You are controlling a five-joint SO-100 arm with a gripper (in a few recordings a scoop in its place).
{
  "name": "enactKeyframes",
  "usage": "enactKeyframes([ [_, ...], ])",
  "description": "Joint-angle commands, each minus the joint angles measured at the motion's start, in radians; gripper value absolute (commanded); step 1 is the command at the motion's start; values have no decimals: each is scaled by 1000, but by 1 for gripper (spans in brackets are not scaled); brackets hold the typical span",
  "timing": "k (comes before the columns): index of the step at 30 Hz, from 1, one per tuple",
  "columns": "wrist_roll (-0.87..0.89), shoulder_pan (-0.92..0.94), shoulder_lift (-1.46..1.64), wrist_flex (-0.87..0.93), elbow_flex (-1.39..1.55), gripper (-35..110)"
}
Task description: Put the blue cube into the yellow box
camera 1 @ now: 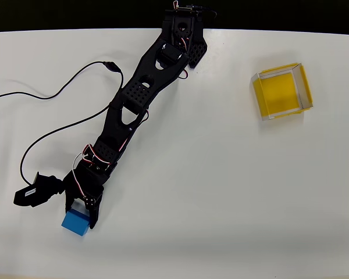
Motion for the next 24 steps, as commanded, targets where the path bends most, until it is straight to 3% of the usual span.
enactKeyframes([
  [1,-14,5,112,-21,-106,32],
  [11,6,-32,287,32,-18,30],
  [24,55,-166,736,31,387,29],
])
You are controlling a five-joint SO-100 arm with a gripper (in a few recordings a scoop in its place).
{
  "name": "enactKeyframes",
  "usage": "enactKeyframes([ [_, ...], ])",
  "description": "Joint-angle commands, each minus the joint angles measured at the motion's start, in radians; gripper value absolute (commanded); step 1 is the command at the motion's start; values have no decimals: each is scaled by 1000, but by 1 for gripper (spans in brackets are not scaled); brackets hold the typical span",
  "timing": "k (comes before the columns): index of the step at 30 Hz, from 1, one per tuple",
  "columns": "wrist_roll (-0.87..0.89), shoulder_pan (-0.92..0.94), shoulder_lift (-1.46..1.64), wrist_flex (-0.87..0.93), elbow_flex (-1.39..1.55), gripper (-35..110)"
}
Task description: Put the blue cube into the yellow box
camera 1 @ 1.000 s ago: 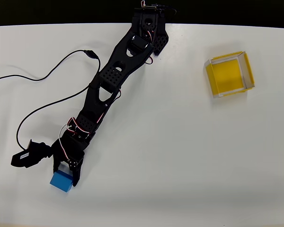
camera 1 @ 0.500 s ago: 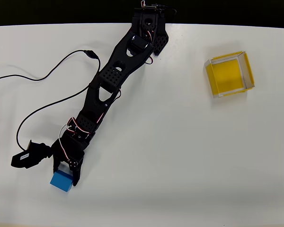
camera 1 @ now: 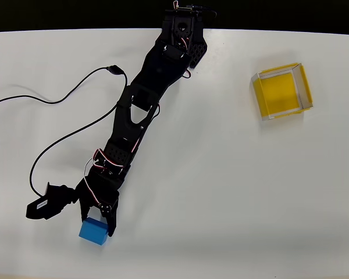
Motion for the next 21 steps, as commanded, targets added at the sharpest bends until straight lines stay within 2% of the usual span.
enactKeyframes([
  [1,2,-51,414,-35,89,29],
  [11,-2,-272,905,-78,534,29],
  [21,-48,-552,1272,-97,873,29],
])
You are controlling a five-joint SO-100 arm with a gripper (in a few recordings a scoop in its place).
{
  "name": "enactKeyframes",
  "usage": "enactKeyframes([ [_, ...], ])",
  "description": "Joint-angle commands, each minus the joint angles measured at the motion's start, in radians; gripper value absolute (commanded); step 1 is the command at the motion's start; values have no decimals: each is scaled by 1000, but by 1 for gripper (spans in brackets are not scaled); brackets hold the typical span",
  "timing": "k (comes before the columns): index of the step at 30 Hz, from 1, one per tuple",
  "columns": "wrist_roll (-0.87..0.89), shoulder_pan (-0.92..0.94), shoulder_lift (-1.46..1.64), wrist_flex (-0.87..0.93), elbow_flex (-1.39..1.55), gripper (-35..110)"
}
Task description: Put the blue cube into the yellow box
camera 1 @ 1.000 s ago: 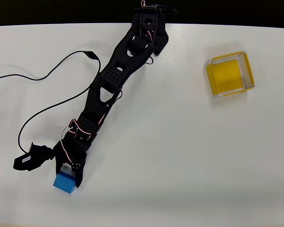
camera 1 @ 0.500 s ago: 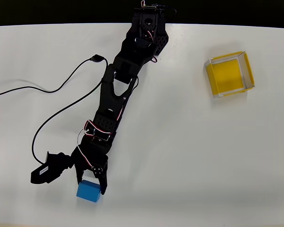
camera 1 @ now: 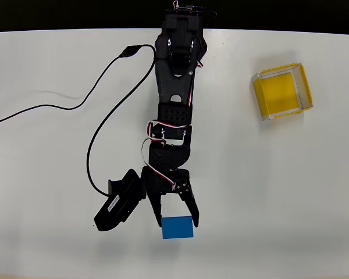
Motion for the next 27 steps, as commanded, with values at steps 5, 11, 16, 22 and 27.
enactKeyframes([
  [5,-14,-264,377,-52,153,29],
  [11,-26,-466,528,-49,287,29],
  [16,-32,-641,650,-44,405,29],
  [22,28,-841,882,207,479,30],
  [27,69,-953,959,331,479,30],
])
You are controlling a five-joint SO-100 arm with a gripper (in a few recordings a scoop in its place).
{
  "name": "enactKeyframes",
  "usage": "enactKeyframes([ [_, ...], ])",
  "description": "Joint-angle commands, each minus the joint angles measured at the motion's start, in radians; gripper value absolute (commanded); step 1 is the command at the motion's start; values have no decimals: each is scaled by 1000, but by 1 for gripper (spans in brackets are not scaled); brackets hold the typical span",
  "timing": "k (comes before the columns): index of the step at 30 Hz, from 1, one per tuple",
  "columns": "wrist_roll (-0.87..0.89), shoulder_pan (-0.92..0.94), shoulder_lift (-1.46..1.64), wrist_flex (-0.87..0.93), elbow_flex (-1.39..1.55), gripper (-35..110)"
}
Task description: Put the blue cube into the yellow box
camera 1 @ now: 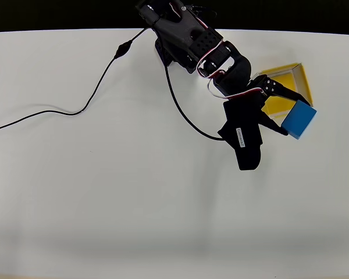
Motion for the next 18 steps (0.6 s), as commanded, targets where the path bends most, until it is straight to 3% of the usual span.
enactKeyframes([
  [1,11,-91,97,66,-34,30],
  [18,61,-193,-239,-219,0,29],
])
